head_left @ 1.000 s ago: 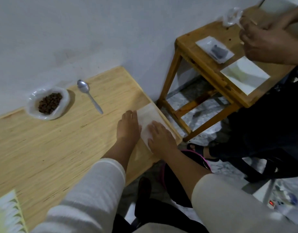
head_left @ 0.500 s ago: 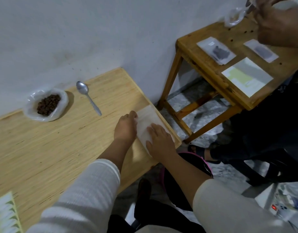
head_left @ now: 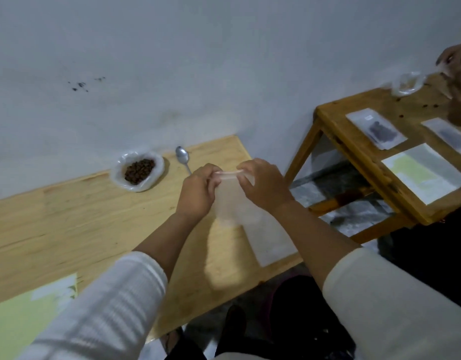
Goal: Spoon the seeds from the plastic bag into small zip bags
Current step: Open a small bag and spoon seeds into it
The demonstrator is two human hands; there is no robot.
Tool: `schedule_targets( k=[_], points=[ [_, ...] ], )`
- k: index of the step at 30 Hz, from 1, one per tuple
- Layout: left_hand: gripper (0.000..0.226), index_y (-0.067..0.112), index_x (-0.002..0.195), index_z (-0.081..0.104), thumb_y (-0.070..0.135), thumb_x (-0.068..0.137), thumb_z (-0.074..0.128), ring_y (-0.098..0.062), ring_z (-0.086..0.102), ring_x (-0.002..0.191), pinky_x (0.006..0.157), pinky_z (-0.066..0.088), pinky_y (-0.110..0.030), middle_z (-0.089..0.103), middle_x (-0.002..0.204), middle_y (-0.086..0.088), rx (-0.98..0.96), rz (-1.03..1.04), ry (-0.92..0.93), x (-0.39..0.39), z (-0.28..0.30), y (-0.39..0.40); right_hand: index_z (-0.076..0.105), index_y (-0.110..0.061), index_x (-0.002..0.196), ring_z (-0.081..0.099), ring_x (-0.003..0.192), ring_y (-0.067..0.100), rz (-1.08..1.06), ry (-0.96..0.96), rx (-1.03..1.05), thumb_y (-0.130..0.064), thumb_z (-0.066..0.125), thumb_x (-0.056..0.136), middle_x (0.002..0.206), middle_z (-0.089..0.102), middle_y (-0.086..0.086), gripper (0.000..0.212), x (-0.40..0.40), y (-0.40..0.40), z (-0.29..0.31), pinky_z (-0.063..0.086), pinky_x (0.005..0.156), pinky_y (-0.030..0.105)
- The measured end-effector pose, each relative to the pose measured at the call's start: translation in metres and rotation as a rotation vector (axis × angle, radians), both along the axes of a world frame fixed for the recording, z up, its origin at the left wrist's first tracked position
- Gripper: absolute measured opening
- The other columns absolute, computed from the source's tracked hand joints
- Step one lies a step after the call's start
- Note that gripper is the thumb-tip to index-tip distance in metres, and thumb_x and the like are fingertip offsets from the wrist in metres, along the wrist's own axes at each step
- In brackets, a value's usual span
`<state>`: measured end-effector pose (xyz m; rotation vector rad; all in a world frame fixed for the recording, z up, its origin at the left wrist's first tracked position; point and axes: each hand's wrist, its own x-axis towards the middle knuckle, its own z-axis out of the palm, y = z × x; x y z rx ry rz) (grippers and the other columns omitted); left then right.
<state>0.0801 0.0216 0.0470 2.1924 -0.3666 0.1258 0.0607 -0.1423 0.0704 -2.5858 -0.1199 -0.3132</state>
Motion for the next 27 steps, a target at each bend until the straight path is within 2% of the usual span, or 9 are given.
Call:
schedule_targets(
  k=[3, 6, 8, 11, 13, 17, 20, 23, 27],
  points=[
    [0.021, 0.01, 0.106, 0.061, 0.01, 0.085, 0.063, -0.009, 0.056, 0.081, 0.068, 0.038, -0.009, 0.063, 0.089, 0.003, -0.103, 0.204, -0.02, 0.01, 0.025, 0.032, 0.071, -0.005, 0.092, 0.067, 0.078, 0.031, 0.025, -0.087, 0.139, -0.018, 0.058, 0.081, 0.086, 0.072, 0.012, 0.021, 0.016, 0.033, 0.019, 0.052, 0.069, 0.032],
    [0.039, 0.013, 0.114, 0.055, 0.025, 0.081, 0.071, -0.008, 0.054, 0.092, 0.08, 0.043, -0.019, 0.056, 0.102, 0.004, -0.218, 0.491, -0.04, 0.014, 0.048, 0.061, 0.07, -0.007, 0.096, 0.067, 0.084, 0.02, 0.009, -0.068, 0.303, -0.016, 0.061, 0.086, 0.09, 0.073, 0.006, 0.016, 0.023, 0.074, 0.037, 0.05, 0.076, 0.028],
    [0.044, 0.015, 0.118, 0.051, 0.031, 0.082, 0.069, -0.007, 0.055, 0.087, 0.083, 0.046, -0.025, 0.054, 0.103, 0.004, -0.332, 0.618, 0.044, 0.008, 0.065, 0.076, 0.069, -0.009, 0.098, 0.064, 0.085, 0.011, 0.003, 0.005, 0.46, -0.014, 0.062, 0.087, 0.09, 0.071, 0.001, 0.015, 0.024, 0.102, 0.045, 0.048, 0.079, 0.021],
    [0.043, 0.02, 0.124, 0.048, 0.036, 0.087, 0.063, 0.0, 0.059, 0.085, 0.087, 0.048, -0.027, 0.062, 0.094, 0.011, -0.518, 0.584, 0.207, 0.001, 0.076, 0.097, 0.069, -0.012, 0.099, 0.062, 0.078, 0.003, 0.103, 0.044, 0.589, -0.015, 0.062, 0.087, 0.085, 0.067, -0.008, 0.014, 0.021, 0.138, 0.053, 0.046, 0.074, 0.014],
    [0.039, 0.023, 0.122, 0.053, 0.038, 0.087, 0.062, -0.008, 0.064, 0.093, 0.092, 0.05, -0.035, 0.064, 0.093, 0.014, -0.6, 0.536, 0.241, 0.0, 0.079, 0.114, 0.068, -0.015, 0.103, 0.062, 0.08, -0.002, 0.179, 0.099, 0.647, -0.016, 0.063, 0.088, 0.089, 0.068, -0.01, 0.016, 0.02, 0.158, 0.058, 0.046, 0.074, 0.01],
    [0.035, 0.018, 0.122, 0.059, 0.028, 0.088, 0.063, -0.011, 0.068, 0.09, 0.087, 0.054, -0.033, 0.068, 0.1, 0.001, -0.716, 0.489, 0.316, 0.0, 0.085, 0.147, 0.066, -0.024, 0.109, 0.062, 0.098, -0.003, 0.267, 0.185, 0.707, -0.028, 0.063, 0.087, 0.1, 0.069, -0.012, 0.022, 0.019, 0.191, 0.061, 0.049, 0.086, 0.017],
    [0.03, 0.013, 0.119, 0.061, 0.017, 0.089, 0.062, -0.007, 0.07, 0.078, 0.08, 0.057, -0.028, 0.071, 0.095, -0.003, -0.848, 0.435, 0.359, -0.002, 0.085, 0.16, 0.066, -0.018, 0.114, 0.061, 0.104, 0.005, 0.243, 0.196, 0.731, -0.023, 0.065, 0.086, 0.106, 0.067, -0.007, 0.028, 0.019, 0.207, 0.058, 0.049, 0.086, 0.018],
    [0.029, 0.012, 0.117, 0.063, 0.015, 0.088, 0.063, -0.009, 0.07, 0.079, 0.078, 0.057, -0.028, 0.072, 0.096, -0.006, -0.842, 0.441, 0.366, -0.001, 0.078, 0.165, 0.067, -0.017, 0.11, 0.063, 0.096, 0.0, 0.199, 0.17, 0.702, -0.021, 0.067, 0.085, 0.103, 0.069, -0.006, 0.025, 0.021, 0.213, 0.056, 0.051, 0.085, 0.018],
    [0.026, 0.02, 0.113, 0.067, 0.017, 0.087, 0.062, -0.01, 0.069, 0.081, 0.08, 0.055, -0.028, 0.073, 0.088, 0.001, -0.703, 0.512, 0.286, -0.003, 0.074, 0.159, 0.063, -0.012, 0.115, 0.061, 0.084, -0.014, 0.191, 0.141, 0.69, -0.009, 0.063, 0.087, 0.097, 0.069, -0.004, 0.029, 0.025, 0.213, 0.052, 0.048, 0.076, 0.005]
  ],
)
